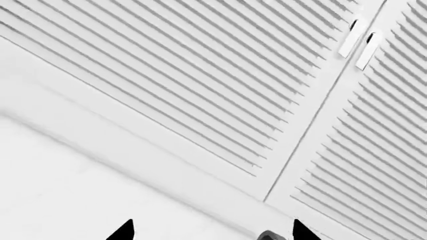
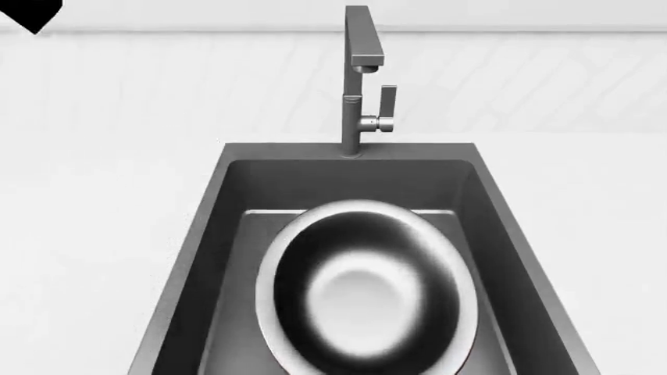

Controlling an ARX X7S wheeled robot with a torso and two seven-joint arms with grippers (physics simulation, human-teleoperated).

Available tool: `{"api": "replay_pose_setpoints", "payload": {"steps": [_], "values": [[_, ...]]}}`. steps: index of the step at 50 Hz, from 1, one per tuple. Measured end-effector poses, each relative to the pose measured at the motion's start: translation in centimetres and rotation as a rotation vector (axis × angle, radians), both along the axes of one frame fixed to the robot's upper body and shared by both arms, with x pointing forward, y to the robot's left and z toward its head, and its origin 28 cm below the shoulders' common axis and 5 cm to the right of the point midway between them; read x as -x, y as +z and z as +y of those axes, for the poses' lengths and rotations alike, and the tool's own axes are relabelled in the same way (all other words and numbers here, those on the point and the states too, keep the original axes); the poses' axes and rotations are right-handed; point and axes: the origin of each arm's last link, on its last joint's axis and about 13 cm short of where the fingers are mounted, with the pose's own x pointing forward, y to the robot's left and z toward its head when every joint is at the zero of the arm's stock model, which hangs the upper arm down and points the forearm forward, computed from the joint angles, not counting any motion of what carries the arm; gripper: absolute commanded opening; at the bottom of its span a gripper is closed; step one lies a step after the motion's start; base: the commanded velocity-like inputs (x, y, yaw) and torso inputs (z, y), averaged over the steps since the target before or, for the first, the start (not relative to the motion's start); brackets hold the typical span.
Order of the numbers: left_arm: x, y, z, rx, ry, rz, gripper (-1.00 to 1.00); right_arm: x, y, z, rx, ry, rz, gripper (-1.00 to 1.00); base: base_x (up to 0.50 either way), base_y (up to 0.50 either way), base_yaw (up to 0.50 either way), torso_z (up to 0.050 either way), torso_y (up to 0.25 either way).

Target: Stack the bowls in the sink.

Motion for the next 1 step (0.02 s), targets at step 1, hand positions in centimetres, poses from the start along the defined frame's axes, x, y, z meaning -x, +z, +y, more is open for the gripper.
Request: {"api": "replay_pose_setpoints", "payload": {"steps": [1], "values": [[0.08,0.15,0.15,0.004,0.005,-0.009,1.00,-0.01,0.05,-0.01,0.005,-0.001,-0.006,1.00,0.00,0.00,0.00,0.000,0.000]]}}
